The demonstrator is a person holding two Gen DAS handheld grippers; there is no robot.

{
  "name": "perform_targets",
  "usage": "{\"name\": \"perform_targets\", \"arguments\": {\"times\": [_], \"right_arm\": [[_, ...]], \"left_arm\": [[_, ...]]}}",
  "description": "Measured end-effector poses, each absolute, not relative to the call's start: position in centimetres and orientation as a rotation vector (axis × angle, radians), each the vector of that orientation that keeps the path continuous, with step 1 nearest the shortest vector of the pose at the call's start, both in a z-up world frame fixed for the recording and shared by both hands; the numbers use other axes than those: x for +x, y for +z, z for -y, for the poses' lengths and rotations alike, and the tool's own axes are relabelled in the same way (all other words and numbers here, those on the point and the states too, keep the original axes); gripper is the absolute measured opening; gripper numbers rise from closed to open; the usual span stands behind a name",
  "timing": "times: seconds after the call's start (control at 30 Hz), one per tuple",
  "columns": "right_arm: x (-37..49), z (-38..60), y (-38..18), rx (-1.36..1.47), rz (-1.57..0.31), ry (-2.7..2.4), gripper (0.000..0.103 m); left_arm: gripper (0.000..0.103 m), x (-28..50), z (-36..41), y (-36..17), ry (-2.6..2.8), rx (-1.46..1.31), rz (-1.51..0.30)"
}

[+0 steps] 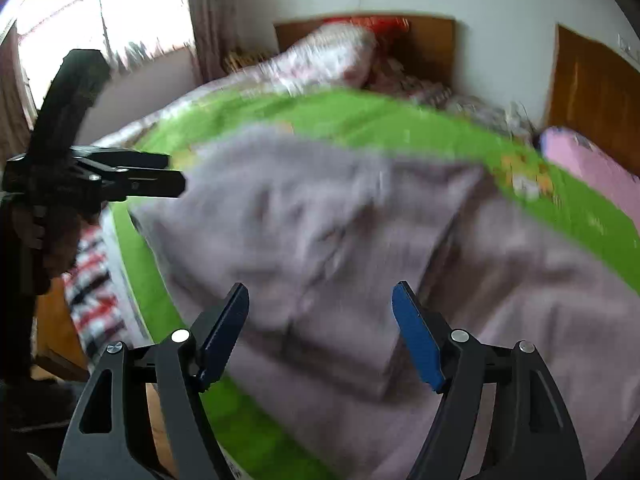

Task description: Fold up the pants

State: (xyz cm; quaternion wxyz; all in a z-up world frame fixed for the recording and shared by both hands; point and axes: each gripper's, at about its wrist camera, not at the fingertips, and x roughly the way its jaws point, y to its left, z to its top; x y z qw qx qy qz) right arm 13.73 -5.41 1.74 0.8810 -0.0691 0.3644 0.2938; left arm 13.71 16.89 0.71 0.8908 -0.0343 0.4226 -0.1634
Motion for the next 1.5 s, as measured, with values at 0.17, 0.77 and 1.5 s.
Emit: {"name": "perform_targets", "arguments": {"times": [0.17,0.77,1.5], "right_arm": [[19.6,2.4,1.0,-0.232,-0.849,0.726,0.076],[16.1,7.3,-2.4,-0.113,-0.95,0.59,0.09],[3.4,39.1,-4.3,0.811,-0.866,0.007,0.093]], "left_arm": [[0.101,22.3,-15.8,-1.0,-0.339,-0.035,-1.0],[0.101,21.1,-17.2,-4.9,-0.01,0.091,-0.87],[0.101,16.2,-4.2,-3.3,-0.242,0.188,-0.748]]}}
